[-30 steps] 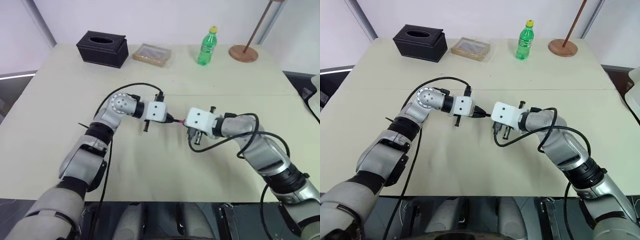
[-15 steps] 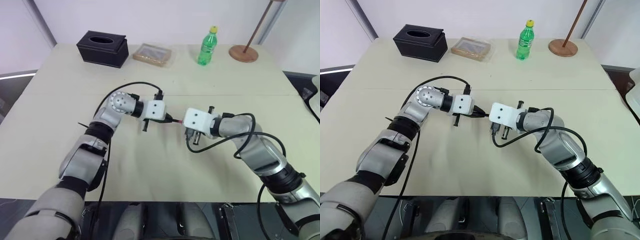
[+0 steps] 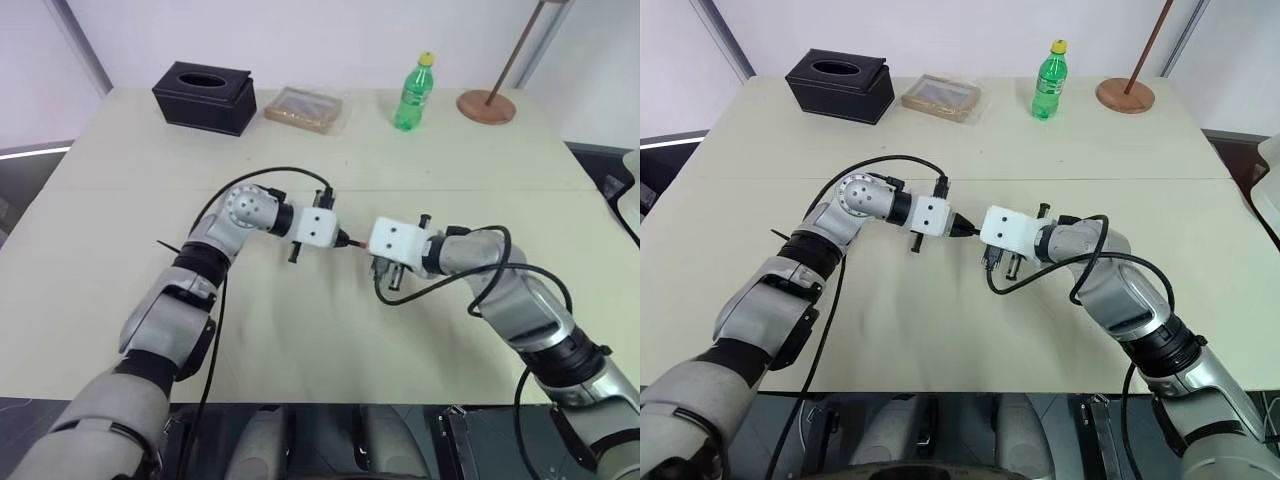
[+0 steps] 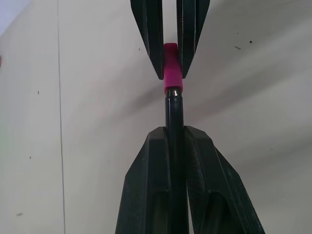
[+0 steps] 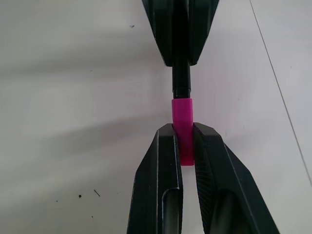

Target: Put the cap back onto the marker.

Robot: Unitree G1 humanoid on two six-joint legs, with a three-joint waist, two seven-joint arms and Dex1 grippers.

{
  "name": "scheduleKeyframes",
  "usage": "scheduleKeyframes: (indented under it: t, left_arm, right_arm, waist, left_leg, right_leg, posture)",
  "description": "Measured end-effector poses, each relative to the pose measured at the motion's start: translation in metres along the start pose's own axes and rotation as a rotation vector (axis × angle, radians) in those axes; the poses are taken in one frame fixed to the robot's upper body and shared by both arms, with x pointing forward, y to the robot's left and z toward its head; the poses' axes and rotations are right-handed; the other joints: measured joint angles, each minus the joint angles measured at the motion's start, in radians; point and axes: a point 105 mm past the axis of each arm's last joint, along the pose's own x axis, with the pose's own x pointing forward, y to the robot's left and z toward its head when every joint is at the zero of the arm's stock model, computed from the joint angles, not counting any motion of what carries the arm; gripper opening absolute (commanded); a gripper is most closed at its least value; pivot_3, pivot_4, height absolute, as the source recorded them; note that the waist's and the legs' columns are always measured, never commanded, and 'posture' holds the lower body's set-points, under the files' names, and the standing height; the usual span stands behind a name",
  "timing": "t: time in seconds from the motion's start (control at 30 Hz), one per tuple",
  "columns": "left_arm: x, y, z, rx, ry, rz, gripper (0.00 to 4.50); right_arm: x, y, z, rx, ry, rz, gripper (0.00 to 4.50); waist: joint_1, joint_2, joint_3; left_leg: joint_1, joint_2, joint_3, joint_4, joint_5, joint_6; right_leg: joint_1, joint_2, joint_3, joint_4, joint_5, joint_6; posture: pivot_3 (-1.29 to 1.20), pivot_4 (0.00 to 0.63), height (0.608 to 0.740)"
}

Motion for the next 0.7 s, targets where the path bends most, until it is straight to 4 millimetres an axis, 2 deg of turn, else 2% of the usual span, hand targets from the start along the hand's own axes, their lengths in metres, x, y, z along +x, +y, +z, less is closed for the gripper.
scheduleKeyframes:
  t: [0.7]
  left_arm:
    - [0.001,0.0029,-0.0021,-0.013,0.012,0.019,0.0]
  right_arm:
    - [0.0017,-0.0053,0.0013,0.04,0.026,-0.03,0.05]
  waist:
    - [0.0,0.0,0.0]
  left_leg:
    - [0.0,0.0,0.0,0.0,0.0,0.0]
  right_leg:
    - [0.0,0.0,0.0,0.0,0.0,0.0]
  posture:
    - [0.0,0.15,0.74]
